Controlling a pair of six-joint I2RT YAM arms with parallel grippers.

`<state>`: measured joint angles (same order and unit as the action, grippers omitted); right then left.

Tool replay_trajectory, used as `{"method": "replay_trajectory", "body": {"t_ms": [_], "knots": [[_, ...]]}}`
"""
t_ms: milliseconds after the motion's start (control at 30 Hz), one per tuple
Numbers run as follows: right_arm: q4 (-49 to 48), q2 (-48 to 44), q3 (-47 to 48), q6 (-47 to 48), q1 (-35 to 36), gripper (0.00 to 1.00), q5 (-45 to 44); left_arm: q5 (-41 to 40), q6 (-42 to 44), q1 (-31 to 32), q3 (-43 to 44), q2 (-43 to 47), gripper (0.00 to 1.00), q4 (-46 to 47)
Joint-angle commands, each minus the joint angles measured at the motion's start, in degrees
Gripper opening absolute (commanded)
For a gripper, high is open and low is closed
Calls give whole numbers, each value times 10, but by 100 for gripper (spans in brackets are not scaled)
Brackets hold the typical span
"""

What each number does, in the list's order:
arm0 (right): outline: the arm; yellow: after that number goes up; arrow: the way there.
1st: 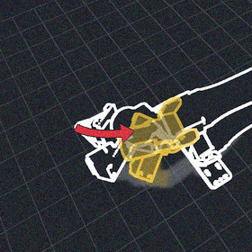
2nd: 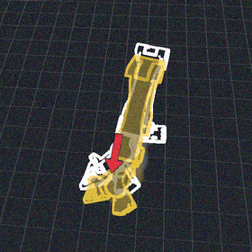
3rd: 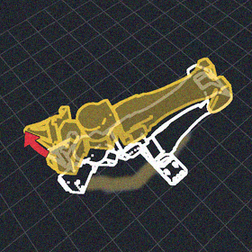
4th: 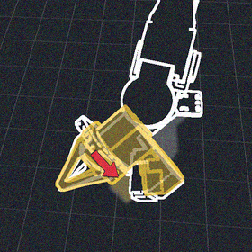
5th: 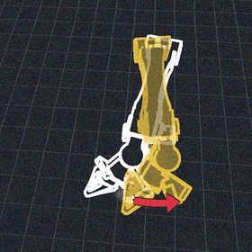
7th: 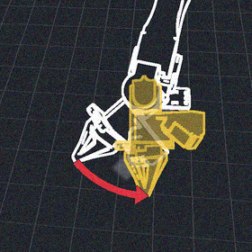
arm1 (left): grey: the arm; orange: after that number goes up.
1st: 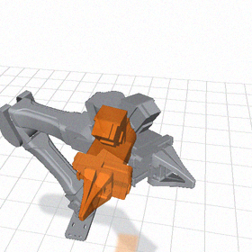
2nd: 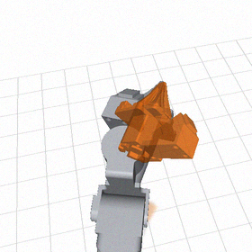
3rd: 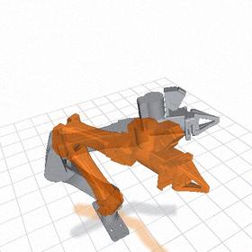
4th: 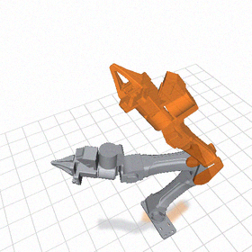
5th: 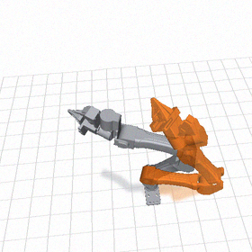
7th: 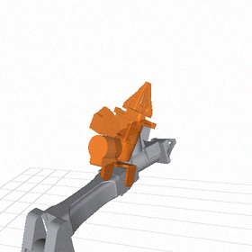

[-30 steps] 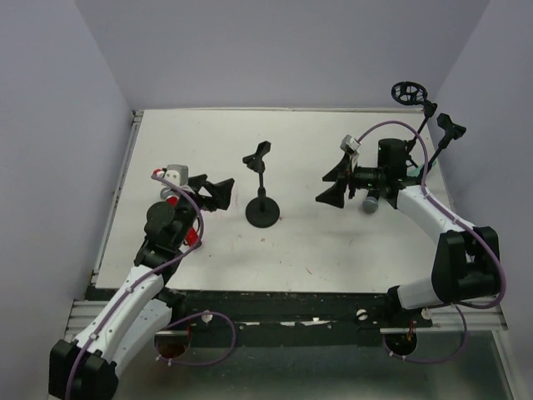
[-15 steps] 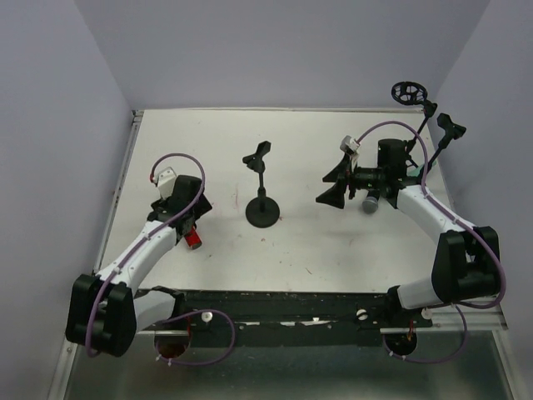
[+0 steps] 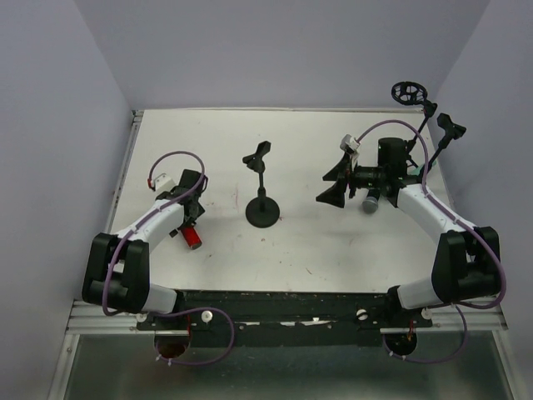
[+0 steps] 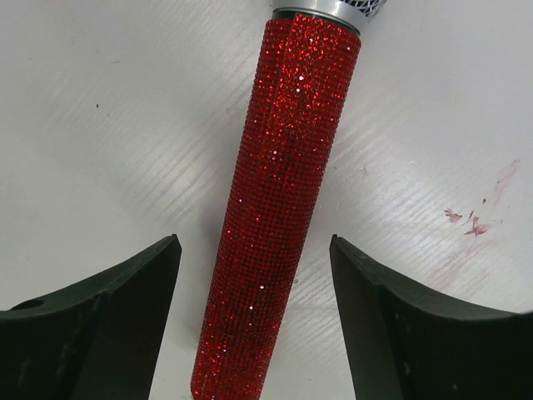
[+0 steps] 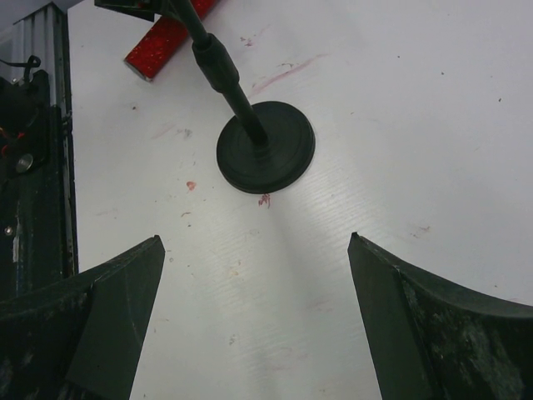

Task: Attach the microphones to the stand

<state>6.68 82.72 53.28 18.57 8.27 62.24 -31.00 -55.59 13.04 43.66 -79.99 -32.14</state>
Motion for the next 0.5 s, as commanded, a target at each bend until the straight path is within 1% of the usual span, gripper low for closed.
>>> {"method": "replay_trajectory", "body": {"t_ms": [0, 233, 300, 367, 467], "knots": [[18, -5, 17, 13, -1, 100, 4, 31, 6, -19, 21, -15, 79, -5], [19, -9, 17, 13, -1, 100, 7, 103, 15, -57, 39, -33, 78, 18], [18, -10, 17, 14, -2, 100, 9, 113, 15, -66, 48, -45, 78, 19], [19, -11, 17, 13, -1, 100, 9, 125, 13, -79, 56, -60, 73, 18], [22, -15, 18, 16, -1, 100, 10, 140, 11, -91, 77, -79, 70, -2]]}}
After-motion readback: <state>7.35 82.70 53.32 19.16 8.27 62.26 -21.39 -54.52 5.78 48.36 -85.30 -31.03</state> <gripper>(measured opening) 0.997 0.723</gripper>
